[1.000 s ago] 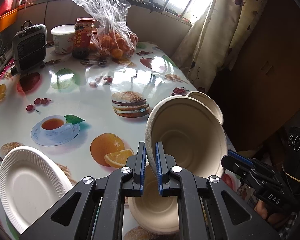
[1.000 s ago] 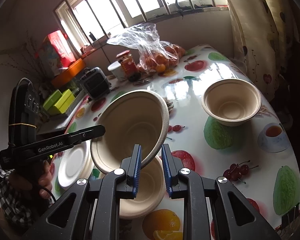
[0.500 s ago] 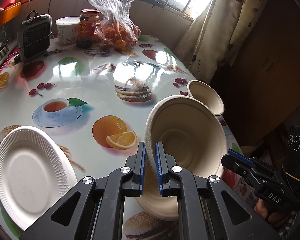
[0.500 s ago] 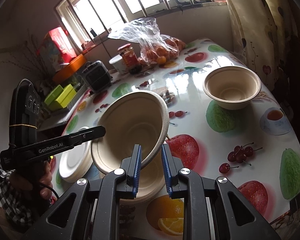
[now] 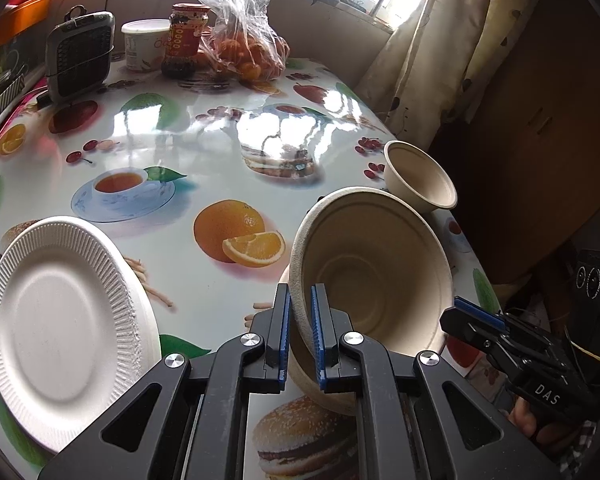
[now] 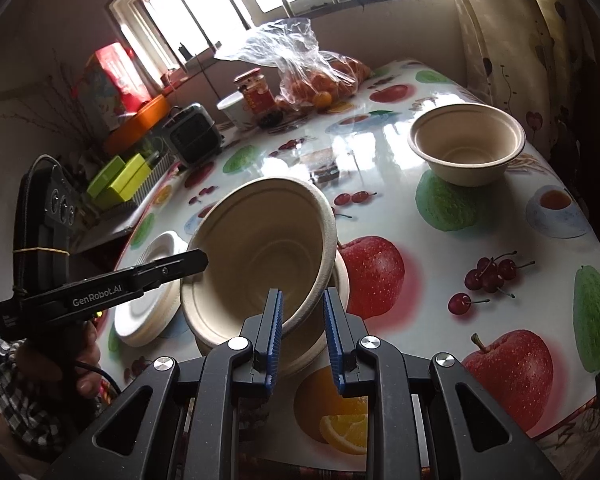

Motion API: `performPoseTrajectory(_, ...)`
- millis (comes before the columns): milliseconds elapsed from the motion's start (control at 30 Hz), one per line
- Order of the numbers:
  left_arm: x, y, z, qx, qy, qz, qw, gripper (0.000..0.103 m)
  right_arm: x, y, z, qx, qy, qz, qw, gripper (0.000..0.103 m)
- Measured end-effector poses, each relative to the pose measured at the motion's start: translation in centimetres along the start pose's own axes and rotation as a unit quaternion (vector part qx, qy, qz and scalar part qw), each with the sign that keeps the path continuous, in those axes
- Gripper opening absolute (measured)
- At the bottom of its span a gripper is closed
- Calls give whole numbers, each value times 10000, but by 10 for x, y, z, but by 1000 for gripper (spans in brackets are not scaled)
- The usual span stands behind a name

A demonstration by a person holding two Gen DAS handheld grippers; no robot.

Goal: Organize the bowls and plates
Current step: 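Lower the bowl into the other tan bowl and open the right gripper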

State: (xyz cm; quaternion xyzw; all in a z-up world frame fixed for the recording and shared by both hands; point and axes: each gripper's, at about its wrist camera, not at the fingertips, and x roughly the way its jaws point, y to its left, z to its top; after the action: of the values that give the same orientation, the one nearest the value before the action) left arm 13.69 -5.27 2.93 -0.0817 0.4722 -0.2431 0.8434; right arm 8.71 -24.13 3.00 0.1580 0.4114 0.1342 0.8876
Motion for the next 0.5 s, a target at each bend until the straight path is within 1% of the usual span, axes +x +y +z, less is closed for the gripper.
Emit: performPoseTrajectory(500, -2, 0, -9, 13, 51, 29, 10000, 10, 0, 1, -9, 47, 61, -8, 10000, 22)
